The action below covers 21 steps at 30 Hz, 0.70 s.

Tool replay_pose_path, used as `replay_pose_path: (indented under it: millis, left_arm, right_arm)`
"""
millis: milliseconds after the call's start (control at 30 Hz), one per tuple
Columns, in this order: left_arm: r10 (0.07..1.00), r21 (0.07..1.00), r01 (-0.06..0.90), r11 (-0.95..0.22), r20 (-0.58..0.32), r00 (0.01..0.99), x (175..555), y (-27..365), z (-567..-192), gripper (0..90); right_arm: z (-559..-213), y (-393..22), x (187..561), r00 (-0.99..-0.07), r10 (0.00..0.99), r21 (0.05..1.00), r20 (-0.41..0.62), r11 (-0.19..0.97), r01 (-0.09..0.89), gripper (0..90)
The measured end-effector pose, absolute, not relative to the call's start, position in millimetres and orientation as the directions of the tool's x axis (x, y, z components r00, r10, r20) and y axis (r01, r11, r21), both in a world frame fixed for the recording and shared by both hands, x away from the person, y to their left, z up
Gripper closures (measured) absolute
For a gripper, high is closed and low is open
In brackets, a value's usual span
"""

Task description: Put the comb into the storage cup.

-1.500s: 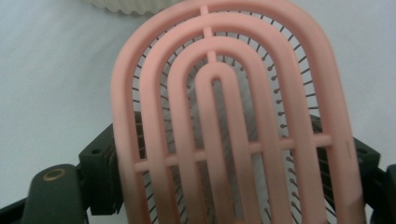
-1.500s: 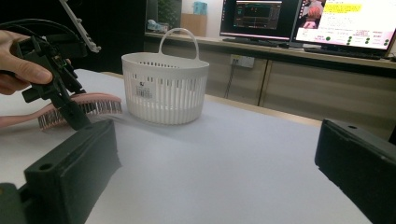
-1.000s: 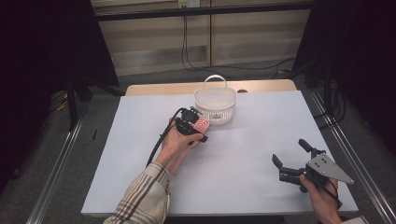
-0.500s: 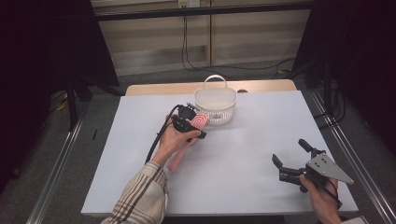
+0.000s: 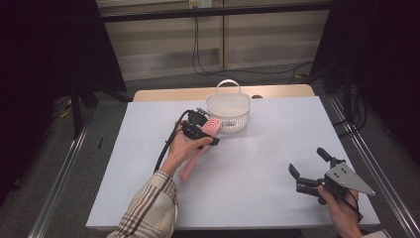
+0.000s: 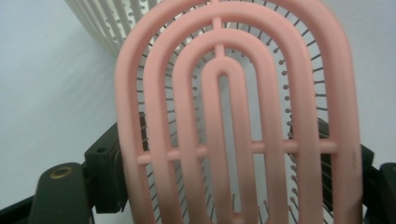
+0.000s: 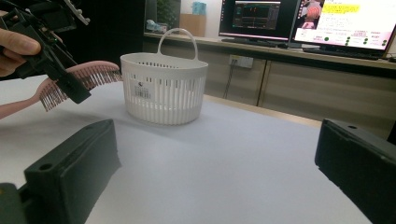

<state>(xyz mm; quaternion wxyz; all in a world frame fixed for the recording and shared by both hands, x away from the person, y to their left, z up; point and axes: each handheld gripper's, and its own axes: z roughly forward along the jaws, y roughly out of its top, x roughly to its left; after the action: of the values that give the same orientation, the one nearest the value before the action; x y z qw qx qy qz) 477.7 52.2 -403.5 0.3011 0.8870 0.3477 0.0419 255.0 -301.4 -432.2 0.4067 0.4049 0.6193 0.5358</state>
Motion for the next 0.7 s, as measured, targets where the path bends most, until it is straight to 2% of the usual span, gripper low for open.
replay_pose_path:
  millis: [133,500,700]
  left_arm:
    - [0.633,0.569,0.588,-0.574,-0.147,0.76,477.4,51.4,-404.9,20.7]
    - [0.594,0.699,0.497,-0.514,-0.128,0.794,469.0,59.9,-383.2,21.0]
    - [0.583,0.723,0.47,-0.506,-0.115,0.805,466.8,61.7,-378.1,21.1]
  right_arm:
    - [-432.3,-301.6,255.2,-0.34,0.938,0.993,-0.067,0.095,0.066,0.0]
    - [-432.1,-301.6,254.9,-0.339,0.938,0.993,-0.069,0.097,0.066,0.0]
    - [-432.2,-301.7,255.2,-0.337,0.939,0.993,-0.071,0.099,0.066,0.0]
